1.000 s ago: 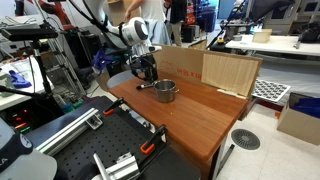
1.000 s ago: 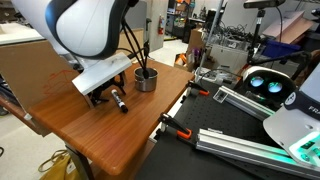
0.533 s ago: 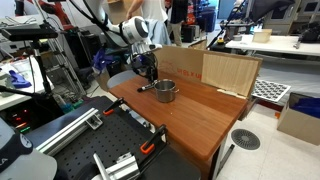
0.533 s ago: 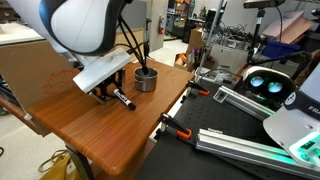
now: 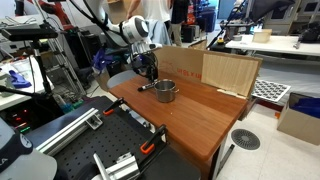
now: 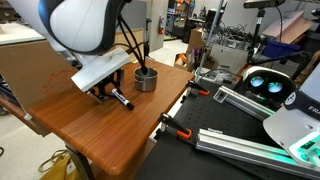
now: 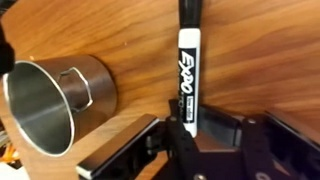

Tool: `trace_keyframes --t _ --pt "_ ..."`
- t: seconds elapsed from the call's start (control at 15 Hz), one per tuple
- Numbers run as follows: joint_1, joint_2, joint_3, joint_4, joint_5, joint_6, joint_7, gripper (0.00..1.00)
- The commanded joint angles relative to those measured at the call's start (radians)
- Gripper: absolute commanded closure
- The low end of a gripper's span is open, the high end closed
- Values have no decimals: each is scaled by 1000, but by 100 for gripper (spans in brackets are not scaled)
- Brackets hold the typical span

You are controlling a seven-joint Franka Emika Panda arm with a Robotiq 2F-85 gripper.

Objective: Put the marker into the silver pot.

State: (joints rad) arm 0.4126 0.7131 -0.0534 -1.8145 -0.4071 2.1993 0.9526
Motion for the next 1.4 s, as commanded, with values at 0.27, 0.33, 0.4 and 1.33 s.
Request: trace_keyframes --t 0.27,0.33,0.4,1.33 --pt "-34 -141 9 -99 25 142 -27 94" --pt "-33 -178 2 -132 14 177 -10 94" --pt "-39 -211 3 -160 16 198 -10 94" --pt "-124 -661 -188 -628 -472 587 507 94"
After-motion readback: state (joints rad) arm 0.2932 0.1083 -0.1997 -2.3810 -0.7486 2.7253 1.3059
